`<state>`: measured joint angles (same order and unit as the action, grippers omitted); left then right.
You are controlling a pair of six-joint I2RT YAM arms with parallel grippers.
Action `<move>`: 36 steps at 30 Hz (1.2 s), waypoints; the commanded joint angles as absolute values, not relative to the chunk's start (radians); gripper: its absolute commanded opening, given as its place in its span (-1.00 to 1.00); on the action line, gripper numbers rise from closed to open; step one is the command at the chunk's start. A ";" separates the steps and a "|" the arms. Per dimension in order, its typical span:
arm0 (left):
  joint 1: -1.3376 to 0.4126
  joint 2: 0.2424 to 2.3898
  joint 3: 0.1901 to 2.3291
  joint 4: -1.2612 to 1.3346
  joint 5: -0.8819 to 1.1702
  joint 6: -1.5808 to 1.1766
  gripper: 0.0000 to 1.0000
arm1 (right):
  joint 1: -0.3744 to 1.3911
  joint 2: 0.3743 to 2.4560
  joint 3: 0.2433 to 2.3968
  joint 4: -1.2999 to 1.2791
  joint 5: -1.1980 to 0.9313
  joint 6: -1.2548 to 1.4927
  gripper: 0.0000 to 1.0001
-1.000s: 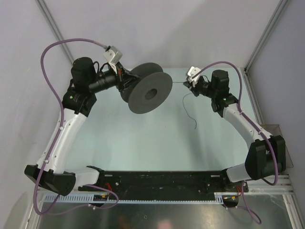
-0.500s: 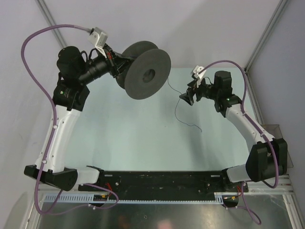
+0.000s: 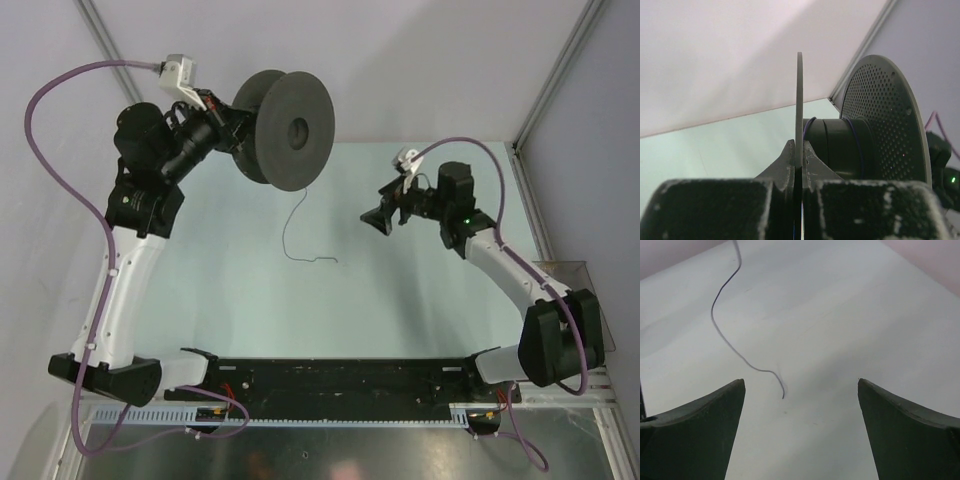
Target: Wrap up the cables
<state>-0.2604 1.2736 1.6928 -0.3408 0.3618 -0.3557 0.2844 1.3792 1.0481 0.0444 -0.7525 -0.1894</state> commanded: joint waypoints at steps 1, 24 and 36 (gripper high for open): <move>-0.235 1.193 1.653 -0.257 0.218 -0.488 -1.00 | 0.403 1.393 0.954 0.304 -0.627 -0.079 0.99; -0.183 1.126 1.551 -0.259 0.190 -0.601 -1.00 | 0.817 1.931 1.005 1.001 -0.179 0.004 0.99; -0.183 1.100 1.501 -0.258 0.204 -0.616 -1.00 | 0.823 2.216 1.301 1.039 -0.128 -0.012 0.19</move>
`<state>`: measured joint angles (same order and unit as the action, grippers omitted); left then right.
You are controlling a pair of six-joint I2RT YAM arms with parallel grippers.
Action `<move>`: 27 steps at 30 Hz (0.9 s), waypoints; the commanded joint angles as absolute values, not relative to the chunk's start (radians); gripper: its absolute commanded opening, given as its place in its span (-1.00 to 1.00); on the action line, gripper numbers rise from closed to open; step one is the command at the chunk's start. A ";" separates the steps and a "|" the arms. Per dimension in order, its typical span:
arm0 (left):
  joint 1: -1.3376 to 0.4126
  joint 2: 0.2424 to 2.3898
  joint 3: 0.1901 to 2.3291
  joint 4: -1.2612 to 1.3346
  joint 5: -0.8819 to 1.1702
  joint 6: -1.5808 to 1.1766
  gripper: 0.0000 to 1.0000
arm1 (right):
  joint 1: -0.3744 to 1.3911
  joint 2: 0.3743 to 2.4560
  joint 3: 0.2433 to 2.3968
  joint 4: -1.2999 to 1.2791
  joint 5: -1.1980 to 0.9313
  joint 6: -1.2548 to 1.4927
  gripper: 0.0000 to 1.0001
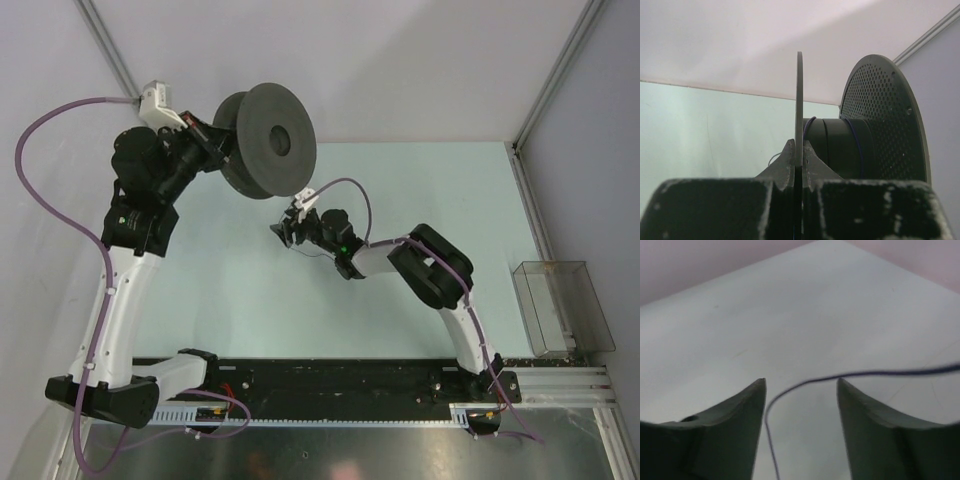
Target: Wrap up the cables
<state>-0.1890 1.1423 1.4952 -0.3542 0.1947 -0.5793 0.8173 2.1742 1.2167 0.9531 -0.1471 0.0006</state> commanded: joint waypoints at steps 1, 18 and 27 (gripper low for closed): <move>-0.182 1.100 1.501 -0.259 0.195 -0.612 -1.00 | 0.822 2.220 1.306 1.035 -0.141 -0.013 -0.05; -0.216 1.303 1.518 -0.257 -0.201 -0.444 -1.00 | 0.831 1.455 0.884 0.355 -0.640 -0.313 -1.00; -0.374 1.335 1.335 -0.243 -0.175 -0.154 -1.00 | 0.828 1.180 0.975 0.059 -0.592 -0.599 -1.00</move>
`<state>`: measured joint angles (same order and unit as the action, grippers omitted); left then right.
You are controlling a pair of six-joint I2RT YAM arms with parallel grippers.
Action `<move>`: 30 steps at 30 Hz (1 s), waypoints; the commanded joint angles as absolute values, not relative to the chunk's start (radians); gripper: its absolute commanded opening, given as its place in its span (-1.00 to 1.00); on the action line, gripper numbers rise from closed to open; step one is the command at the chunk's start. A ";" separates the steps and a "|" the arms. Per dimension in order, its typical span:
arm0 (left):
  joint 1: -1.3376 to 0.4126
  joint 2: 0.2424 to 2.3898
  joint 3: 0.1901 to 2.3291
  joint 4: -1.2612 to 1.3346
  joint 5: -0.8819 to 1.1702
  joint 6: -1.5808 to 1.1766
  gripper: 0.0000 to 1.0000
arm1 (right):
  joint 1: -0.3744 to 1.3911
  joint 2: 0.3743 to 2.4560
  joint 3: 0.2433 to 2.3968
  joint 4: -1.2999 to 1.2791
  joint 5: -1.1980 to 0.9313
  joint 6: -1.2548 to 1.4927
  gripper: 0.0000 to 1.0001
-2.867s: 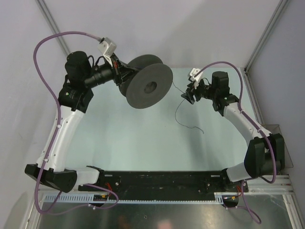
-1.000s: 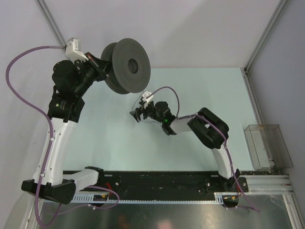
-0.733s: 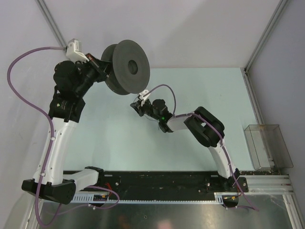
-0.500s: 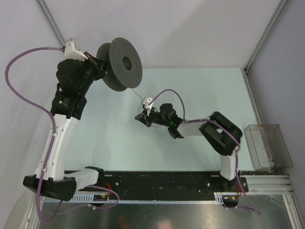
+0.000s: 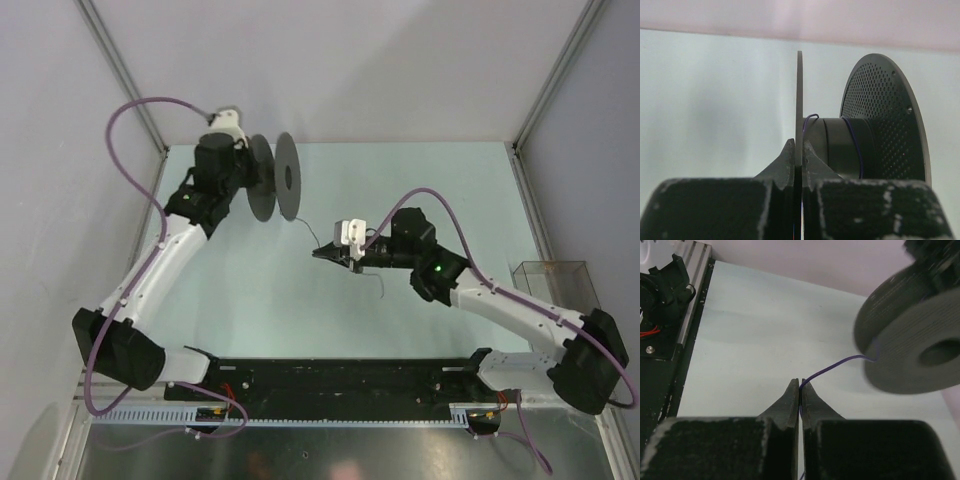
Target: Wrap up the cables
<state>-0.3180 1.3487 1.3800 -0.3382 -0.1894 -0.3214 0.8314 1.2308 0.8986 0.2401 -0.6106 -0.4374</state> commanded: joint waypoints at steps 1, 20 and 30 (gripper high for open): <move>-0.387 1.336 1.318 -0.242 -0.152 -0.118 -1.00 | 0.822 1.172 0.991 0.056 -0.574 -0.614 -1.00; -0.415 1.149 1.128 -0.322 0.702 0.300 -1.00 | 0.344 1.398 1.213 0.274 -0.572 -0.646 -1.00; -0.305 1.154 1.312 -0.320 0.894 0.134 -1.00 | 0.215 1.489 1.212 0.065 -0.693 -0.606 -1.00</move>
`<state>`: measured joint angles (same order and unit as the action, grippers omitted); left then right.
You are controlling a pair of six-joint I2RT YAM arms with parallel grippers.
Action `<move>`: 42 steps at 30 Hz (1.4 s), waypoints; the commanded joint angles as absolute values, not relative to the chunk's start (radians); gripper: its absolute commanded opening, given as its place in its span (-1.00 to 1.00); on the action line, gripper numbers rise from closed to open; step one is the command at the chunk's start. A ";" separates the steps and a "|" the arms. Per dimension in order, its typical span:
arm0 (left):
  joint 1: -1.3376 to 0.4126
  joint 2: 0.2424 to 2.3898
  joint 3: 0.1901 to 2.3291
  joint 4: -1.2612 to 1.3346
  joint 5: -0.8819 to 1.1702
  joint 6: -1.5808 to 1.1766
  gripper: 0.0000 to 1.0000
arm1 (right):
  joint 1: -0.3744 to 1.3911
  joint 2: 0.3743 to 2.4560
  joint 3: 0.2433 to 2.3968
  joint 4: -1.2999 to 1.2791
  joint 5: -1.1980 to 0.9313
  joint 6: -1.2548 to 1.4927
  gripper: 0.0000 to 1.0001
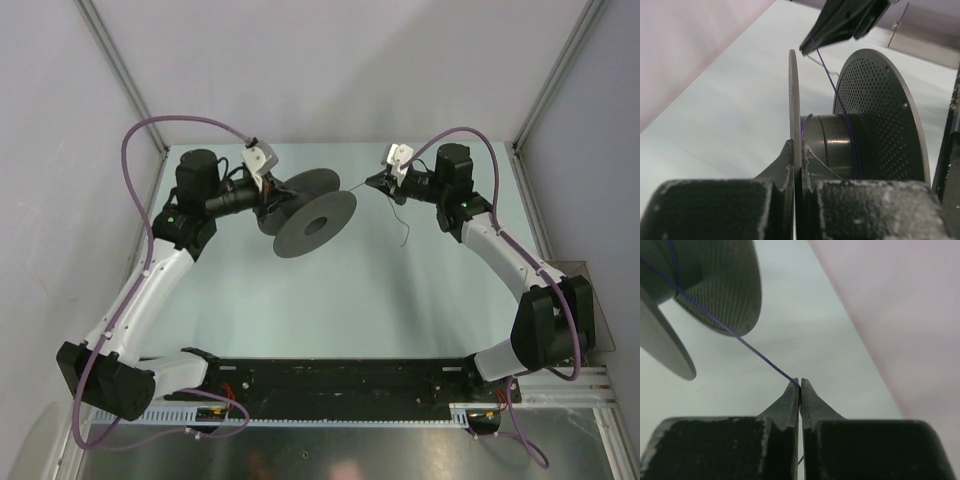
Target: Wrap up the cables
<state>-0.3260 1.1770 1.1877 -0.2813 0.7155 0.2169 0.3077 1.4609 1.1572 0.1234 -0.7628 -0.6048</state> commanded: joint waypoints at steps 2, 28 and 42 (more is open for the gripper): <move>-0.303 1.172 1.364 -0.319 0.879 0.096 -1.00 | 0.214 1.496 1.212 -0.001 -0.740 -0.601 -0.99; -0.224 1.253 1.607 -0.274 0.442 -0.526 -1.00 | 0.241 1.300 1.041 0.093 -0.785 -0.173 0.99; -0.222 1.266 1.584 -0.271 0.266 -0.697 -1.00 | 0.420 1.450 0.977 0.365 -0.301 0.115 0.99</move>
